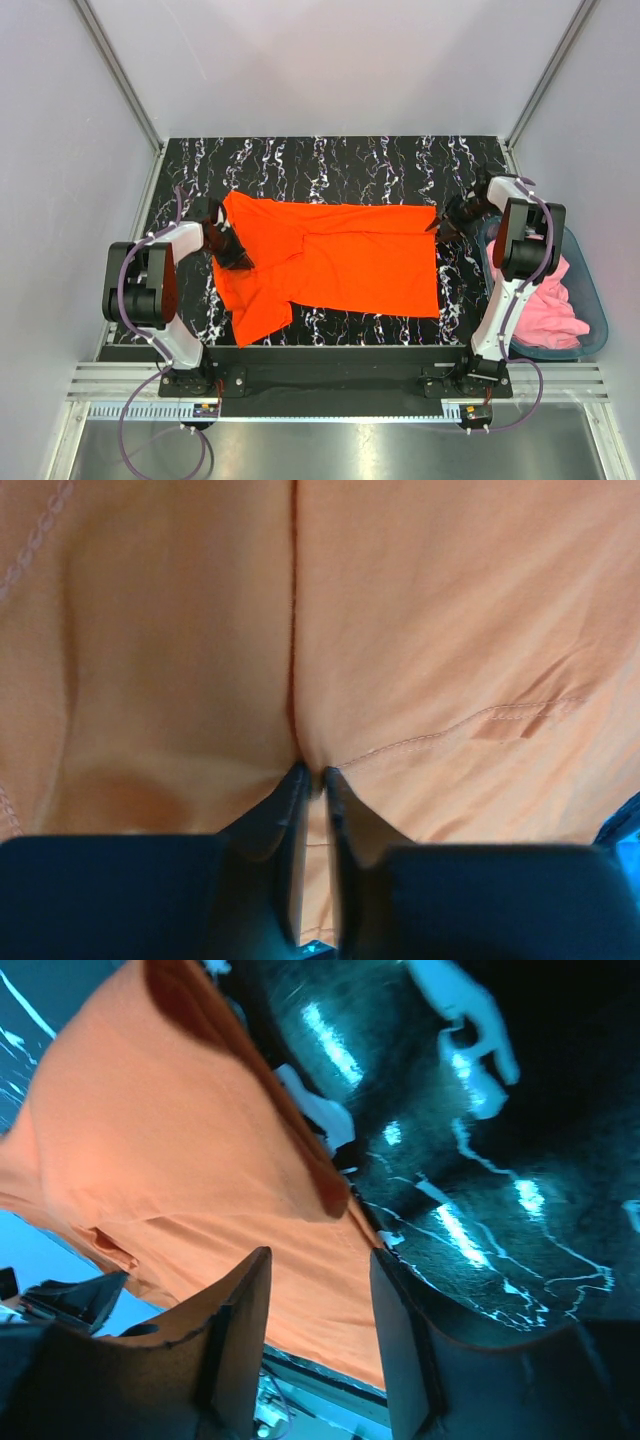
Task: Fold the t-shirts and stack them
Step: Fold the tshirt
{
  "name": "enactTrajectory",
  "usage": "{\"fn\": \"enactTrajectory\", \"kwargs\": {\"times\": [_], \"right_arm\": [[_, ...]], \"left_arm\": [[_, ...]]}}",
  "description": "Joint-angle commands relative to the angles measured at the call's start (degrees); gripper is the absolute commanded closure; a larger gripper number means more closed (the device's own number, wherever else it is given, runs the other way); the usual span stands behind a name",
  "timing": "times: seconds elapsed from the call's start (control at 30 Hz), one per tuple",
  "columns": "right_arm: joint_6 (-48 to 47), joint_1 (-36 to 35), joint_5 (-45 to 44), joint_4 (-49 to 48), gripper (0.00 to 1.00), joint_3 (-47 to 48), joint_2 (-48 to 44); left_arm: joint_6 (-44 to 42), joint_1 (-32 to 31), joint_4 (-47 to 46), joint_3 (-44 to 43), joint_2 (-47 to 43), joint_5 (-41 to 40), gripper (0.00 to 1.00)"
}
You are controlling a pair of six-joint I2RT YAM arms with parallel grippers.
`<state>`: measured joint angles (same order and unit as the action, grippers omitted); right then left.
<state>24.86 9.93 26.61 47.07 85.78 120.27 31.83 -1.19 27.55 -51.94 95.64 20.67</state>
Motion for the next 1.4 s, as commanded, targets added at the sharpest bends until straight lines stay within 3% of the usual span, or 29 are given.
{"fn": "enactTrajectory", "kwargs": {"times": [0.0, 0.07, 0.13, 0.23, 0.77, 0.83, 0.93, 1.03, 1.37], "right_arm": [[1.7, 1.5, 0.5, -0.8, 0.47, 0.7, -2.1], [2.1, 1.7, 0.9, -1.1, 0.47, 0.8, -1.7], [2.7, 1.7, 1.8, -2.1, 0.48, 1.0, -1.0], [3.4, 1.7, 3.2, -3.3, 0.59, 2.1, 0.4], [3.3, 1.7, 3.7, -4.1, 0.65, 4.0, 4.4], [3.6, 1.7, 3.2, -4.1, 0.71, 3.7, 4.3], [3.4, 1.7, 2.7, -3.5, 0.95, 4.0, 3.0], [4.5, 1.7, 2.6, -2.7, 1.0, 3.9, 0.0], [3.9, 1.7, 4.5, 2.9, 1.0, 2.5, -3.3]], "left_arm": [[-0.7, 0.0, -1.0, -2.0, -2.8, -1.3, 0.9], [-1.2, 0.0, -1.0, -2.5, -4.2, -1.7, 1.0], [-1.1, 0.0, -1.0, -2.8, -4.5, -1.6, 1.0], [-0.8, 0.0, -0.9, -3.2, -4.4, -1.0, 1.0], [-1.8, 0.0, 0.1, -6.1, -4.6, -1.0, 1.0], [-2.0, 0.0, 0.4, -6.4, -4.7, -1.1, 1.0], [-2.4, 0.0, 0.7, -7.0, -4.6, -1.2, 1.0], [-2.7, 0.0, 1.3, -7.7, -4.8, -1.9, 1.0], [-2.9, 0.0, 3.6, -9.1, -6.2, -2.9, 1.0]]}}
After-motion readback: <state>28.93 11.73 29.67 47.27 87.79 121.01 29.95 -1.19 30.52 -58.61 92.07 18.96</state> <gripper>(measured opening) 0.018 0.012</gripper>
